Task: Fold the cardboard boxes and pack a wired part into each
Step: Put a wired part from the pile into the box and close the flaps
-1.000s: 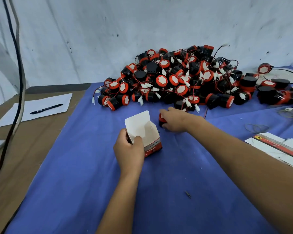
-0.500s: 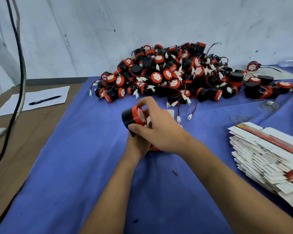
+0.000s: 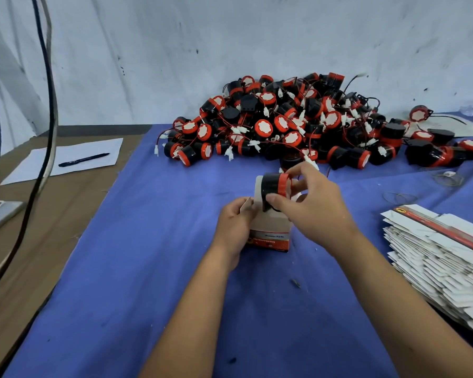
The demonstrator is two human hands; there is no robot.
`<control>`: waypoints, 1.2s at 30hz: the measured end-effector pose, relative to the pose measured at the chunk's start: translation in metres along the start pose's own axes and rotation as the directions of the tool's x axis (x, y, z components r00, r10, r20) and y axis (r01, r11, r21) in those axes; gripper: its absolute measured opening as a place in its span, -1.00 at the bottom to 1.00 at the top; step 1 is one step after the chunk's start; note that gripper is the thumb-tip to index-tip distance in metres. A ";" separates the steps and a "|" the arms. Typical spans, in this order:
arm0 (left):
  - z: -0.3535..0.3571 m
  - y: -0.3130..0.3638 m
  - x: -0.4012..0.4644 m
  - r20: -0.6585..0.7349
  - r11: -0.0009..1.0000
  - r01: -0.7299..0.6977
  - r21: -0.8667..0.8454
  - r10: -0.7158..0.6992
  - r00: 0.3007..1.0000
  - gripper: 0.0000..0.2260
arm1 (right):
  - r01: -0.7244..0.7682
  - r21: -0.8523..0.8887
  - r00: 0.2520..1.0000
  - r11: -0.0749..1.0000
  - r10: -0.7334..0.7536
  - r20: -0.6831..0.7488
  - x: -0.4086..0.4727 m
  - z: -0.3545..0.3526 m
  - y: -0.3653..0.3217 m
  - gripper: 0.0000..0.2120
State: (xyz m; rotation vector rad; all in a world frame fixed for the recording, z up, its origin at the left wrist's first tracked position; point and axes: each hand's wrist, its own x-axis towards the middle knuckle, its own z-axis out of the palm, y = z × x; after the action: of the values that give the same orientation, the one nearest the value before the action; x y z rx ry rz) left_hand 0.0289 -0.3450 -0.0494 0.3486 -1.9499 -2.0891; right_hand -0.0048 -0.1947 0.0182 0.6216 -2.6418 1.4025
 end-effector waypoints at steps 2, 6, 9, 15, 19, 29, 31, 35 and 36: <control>0.004 0.000 0.000 -0.035 0.999 0.018 -0.035 -0.019 0.999 -0.76 | 0.071 -0.254 0.994 0.965 -0.049 0.094 -0.003 -0.003 -0.002 -0.58; 0.014 0.001 -0.002 -0.088 0.998 0.032 -0.058 -0.037 0.995 -0.70 | 0.253 -0.633 0.955 0.731 -0.084 0.285 -0.003 0.005 -0.011 -0.76; 0.015 0.002 -0.005 -0.062 0.999 0.007 -0.050 -0.010 0.998 -0.79 | 0.331 -0.693 0.923 0.641 -0.066 0.380 -0.008 0.018 -0.015 -0.85; 0.019 -0.001 -0.005 -0.040 0.990 -0.065 0.126 0.070 0.997 -0.86 | 0.126 -0.757 0.992 0.641 -0.067 0.108 -0.017 0.019 -0.017 -0.93; 0.019 -0.003 -0.005 -0.072 0.972 -0.102 0.212 0.119 0.990 -0.83 | 0.021 -0.816 0.999 0.578 -0.039 -0.002 -0.018 -0.006 -0.018 -0.80; 0.022 -0.009 -0.003 -0.097 0.967 -0.095 0.237 0.121 0.988 -0.91 | 0.107 -0.468 0.993 0.877 -0.116 0.009 -0.004 -0.009 -0.028 -0.87; 0.024 -0.009 -0.003 -0.124 0.962 -0.096 0.254 0.131 0.984 -0.95 | 0.096 -0.453 0.993 0.886 -0.116 -0.016 -0.007 0.003 -0.020 -0.87; 0.028 -0.009 -0.004 -0.160 0.952 -0.073 0.296 0.124 0.979 -0.87 | 0.111 -0.526 0.994 0.843 -0.097 0.054 -0.011 0.012 -0.013 -0.84; 0.028 -0.009 -0.004 -0.167 0.954 -0.067 0.291 0.120 0.979 -0.86 | 0.109 -0.536 0.994 0.837 -0.096 0.053 -0.011 0.013 -0.013 -0.83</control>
State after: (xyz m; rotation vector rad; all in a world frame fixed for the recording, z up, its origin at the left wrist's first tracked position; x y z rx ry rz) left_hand 0.0231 -0.3168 -0.0565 0.4761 -2.1095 -1.6558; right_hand 0.0122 -0.2084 0.0179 0.6882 -2.7768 0.5651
